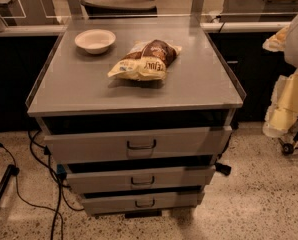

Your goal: Open top drawer

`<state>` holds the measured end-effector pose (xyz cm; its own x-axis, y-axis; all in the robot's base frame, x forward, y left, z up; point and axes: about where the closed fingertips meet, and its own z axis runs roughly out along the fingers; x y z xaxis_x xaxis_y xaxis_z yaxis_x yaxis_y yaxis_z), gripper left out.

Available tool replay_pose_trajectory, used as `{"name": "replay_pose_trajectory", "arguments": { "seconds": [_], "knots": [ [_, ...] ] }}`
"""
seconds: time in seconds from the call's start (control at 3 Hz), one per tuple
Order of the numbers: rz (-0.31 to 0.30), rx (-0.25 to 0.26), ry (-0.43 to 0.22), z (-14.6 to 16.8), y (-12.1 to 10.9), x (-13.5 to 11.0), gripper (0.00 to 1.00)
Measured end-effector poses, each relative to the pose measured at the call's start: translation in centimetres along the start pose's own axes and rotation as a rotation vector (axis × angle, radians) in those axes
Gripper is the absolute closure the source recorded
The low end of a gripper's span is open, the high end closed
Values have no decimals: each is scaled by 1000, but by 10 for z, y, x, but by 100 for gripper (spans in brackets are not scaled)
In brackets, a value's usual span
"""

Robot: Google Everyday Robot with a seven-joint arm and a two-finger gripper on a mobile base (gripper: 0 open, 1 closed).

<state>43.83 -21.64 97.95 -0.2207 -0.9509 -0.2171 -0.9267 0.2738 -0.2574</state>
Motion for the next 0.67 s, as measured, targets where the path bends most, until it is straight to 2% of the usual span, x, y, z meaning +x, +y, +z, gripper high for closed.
{"name": "replay_pose_trajectory", "arguments": {
  "seconds": [0.33,0.67],
  "knots": [
    [0,0,0,0,0,0,0],
    [6,27,-20,9,-2,1,0]
  ]
}}
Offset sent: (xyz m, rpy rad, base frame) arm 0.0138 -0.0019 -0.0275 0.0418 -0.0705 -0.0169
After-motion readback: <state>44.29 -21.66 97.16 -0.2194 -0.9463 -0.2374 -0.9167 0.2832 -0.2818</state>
